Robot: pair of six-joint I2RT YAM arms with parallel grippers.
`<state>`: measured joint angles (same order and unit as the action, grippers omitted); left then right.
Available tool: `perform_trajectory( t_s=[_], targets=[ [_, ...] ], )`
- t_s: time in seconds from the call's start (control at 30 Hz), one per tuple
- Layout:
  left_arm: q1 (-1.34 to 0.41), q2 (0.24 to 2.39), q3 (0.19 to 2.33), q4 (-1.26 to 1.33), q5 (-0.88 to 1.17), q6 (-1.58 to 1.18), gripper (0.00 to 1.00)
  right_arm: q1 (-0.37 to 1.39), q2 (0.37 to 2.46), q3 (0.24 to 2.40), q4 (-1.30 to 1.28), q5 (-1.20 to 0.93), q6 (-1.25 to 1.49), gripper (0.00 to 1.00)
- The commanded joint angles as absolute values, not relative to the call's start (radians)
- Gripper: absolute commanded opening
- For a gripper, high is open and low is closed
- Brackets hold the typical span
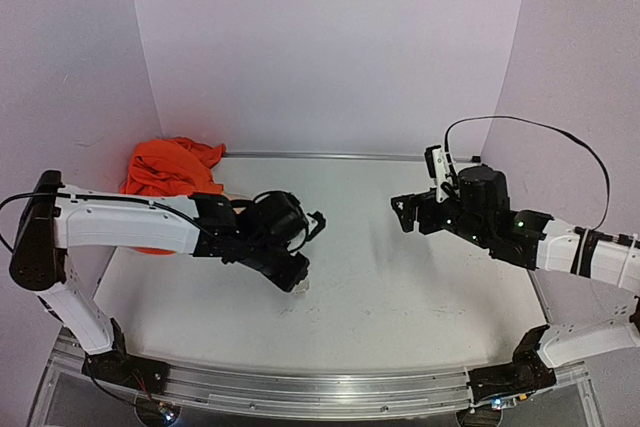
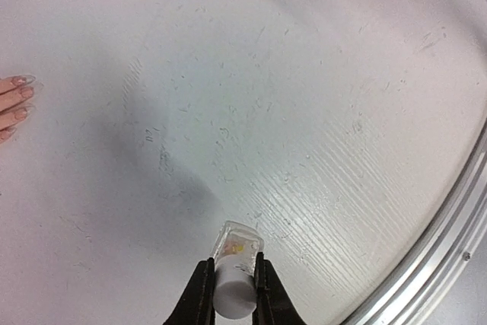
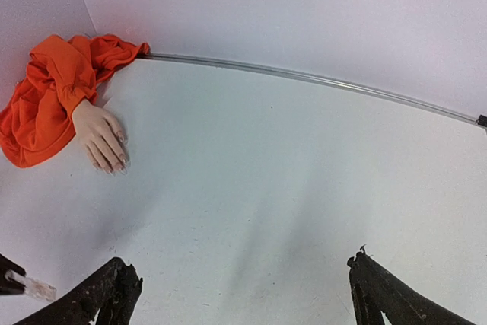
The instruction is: Paint the nails
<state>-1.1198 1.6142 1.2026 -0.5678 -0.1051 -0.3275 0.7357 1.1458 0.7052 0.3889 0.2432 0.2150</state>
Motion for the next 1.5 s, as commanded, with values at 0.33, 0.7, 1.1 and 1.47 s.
perform_trajectory(
  t_s=[0.33, 0.7, 1.1, 1.47],
  targets=[
    [-1.213, 1.769, 1.180, -0.407, -0.228, -0.435, 0.02, 0.737, 1.099, 0.692, 0.377, 0.321, 0.247, 0.98],
    [-1.212, 1.793, 1.146, -0.362, -0.217, -0.440, 0.18, 0.728, 1.073, 0.660, 0.388, 0.333, 0.252, 0.98],
    [-1.069, 1.584, 1.108, -0.347, -0.122, -0.360, 0.74, 0.570, 1.074, 0.630, 0.391, 0.286, 0.267, 0.98],
    [-0.356, 1.151, 0.953, -0.282, 0.075, -0.313, 0.94, 0.287, 0.982, 0.598, 0.393, 0.111, 0.270, 0.98]
  ],
)
